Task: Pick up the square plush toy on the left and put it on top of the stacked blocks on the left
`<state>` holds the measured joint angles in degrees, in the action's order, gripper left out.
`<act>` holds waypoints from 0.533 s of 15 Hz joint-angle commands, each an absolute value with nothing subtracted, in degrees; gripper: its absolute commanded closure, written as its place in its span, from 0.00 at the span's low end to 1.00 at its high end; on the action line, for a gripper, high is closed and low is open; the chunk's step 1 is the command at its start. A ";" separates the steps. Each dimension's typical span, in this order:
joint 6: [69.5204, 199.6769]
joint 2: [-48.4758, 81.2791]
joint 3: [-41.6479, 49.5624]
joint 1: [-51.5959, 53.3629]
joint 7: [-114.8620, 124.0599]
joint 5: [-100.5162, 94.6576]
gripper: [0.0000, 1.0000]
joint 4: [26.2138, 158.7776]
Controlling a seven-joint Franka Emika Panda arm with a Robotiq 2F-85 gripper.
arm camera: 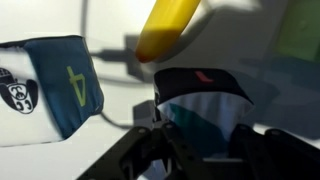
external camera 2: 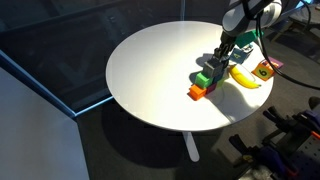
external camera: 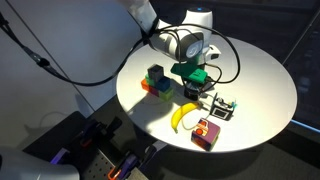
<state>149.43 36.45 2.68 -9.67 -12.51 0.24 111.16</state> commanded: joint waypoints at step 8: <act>144.92 28.57 5.68 -6.14 -5.69 -1.89 0.92 111.59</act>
<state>147.82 31.73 4.96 -7.12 -8.02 -0.15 110.78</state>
